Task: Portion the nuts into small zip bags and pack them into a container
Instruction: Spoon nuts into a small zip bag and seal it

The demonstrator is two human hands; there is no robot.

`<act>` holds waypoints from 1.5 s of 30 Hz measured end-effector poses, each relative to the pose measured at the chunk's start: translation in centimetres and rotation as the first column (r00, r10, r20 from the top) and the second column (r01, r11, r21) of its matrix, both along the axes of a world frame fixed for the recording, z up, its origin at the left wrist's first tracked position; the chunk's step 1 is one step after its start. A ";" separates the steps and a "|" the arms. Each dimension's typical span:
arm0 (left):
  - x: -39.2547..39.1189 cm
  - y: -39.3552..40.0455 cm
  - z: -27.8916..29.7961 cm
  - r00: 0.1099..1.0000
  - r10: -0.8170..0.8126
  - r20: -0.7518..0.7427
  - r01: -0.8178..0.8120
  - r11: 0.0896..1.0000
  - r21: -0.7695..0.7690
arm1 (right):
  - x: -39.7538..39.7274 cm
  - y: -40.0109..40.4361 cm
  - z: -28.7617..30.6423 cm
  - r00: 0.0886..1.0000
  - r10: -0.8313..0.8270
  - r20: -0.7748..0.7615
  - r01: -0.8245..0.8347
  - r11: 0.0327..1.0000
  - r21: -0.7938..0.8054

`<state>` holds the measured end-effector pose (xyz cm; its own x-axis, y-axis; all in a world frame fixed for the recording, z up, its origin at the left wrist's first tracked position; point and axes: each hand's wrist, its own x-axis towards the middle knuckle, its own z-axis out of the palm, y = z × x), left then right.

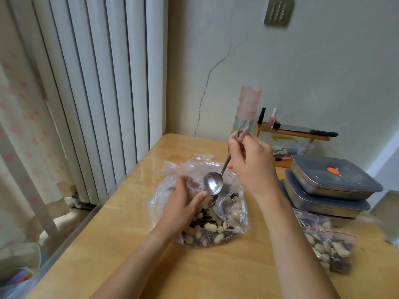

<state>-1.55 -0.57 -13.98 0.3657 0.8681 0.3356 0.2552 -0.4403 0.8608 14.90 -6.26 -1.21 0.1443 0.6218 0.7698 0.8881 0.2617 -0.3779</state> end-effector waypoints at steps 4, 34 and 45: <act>0.0 0.0 0.1 0.999 -0.001 -0.048 0.002 1.000 0.019 | 0.2 0.2 -0.2 1.000 0.003 -0.008 -0.003 1.000 -0.013; -1.2 -0.4 2.4 0.948 0.261 -0.184 -0.179 0.911 0.371 | -1.4 0.0 0.0 0.993 0.022 0.114 0.000 0.982 -0.190; -1.3 -0.5 2.3 0.945 0.254 -0.206 -0.170 0.920 0.353 | -1.8 -0.1 -0.3 0.983 0.057 0.177 -0.013 0.972 -0.236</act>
<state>-2.81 -1.10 -11.66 0.2917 0.7912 0.5375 0.5561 -0.5974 0.5778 13.08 -6.41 -1.49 -0.0093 0.7887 0.6147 0.9392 0.2180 -0.2655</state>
